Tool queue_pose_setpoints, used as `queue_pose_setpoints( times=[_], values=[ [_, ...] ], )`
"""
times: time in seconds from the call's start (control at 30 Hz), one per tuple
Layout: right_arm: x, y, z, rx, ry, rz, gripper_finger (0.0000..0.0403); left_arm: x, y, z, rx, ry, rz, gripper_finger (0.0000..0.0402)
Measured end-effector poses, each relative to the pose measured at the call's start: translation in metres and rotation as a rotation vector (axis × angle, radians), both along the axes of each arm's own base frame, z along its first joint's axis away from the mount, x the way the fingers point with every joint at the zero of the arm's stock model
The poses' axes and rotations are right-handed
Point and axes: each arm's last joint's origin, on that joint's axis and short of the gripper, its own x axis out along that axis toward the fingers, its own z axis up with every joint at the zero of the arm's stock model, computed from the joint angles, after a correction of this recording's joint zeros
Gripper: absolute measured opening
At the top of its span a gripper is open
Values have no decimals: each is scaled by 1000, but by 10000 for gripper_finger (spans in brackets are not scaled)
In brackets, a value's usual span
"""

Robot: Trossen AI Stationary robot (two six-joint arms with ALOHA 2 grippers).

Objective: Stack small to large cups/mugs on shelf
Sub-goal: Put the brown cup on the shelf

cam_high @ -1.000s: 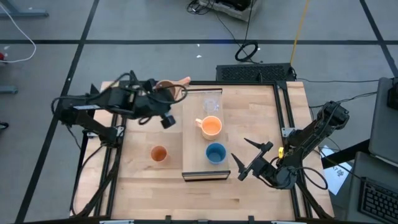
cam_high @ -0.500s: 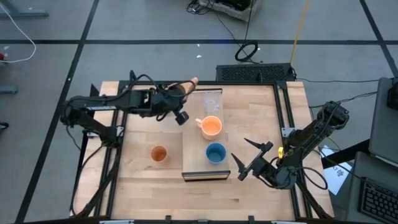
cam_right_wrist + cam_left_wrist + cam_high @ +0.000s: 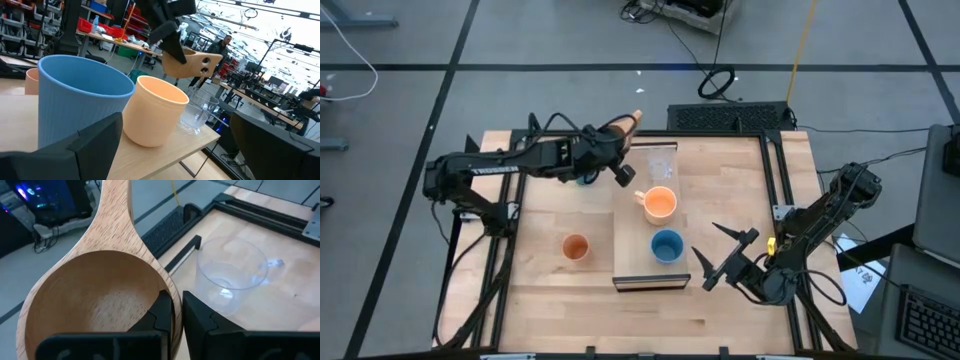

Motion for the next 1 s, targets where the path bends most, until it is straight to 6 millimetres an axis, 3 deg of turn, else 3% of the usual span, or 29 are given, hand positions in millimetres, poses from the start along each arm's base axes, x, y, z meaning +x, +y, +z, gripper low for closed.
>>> queue_pose_setpoints(
  times=[0.23,1.0],
  values=[
    [0,0,0,-7,7,0,364,11,-3,-12,-21,25,-7,23],
    [0,0,0,-11,9,0,364,8,-32,-20,-77,90,-36,23]
  ],
)
